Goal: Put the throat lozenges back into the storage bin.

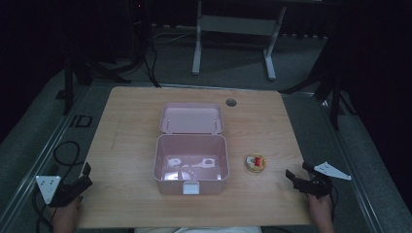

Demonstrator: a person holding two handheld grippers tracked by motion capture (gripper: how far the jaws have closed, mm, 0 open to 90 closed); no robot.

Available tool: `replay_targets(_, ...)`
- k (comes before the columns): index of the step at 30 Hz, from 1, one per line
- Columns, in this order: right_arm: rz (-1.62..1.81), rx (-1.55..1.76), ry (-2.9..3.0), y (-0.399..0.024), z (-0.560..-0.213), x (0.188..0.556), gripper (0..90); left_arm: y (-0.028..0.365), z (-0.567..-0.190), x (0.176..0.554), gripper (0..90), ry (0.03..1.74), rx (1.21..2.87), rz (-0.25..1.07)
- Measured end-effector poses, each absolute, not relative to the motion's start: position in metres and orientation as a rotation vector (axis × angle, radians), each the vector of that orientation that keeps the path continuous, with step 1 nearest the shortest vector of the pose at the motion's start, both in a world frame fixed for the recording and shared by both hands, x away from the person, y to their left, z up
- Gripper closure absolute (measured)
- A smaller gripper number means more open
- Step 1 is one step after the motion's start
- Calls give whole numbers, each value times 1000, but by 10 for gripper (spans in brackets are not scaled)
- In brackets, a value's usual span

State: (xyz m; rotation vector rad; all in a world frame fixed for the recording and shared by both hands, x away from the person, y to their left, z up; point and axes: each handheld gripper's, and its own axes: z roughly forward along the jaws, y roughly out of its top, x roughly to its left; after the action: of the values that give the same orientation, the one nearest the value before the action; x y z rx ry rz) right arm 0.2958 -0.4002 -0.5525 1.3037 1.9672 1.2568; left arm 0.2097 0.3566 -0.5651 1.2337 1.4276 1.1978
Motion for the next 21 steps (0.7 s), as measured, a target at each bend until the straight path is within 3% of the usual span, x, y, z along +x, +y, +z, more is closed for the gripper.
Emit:
replay_targets(13, 1253, 1323, 2264, -398, -553, 304, 133, 359, -565, 210, 24, 1423, 1230, 1170)
replay_targets(21, 1134, 1101, 2579, -383, -537, 311, 133, 360, -565, 210, 25, 1425, 1228, 1162)
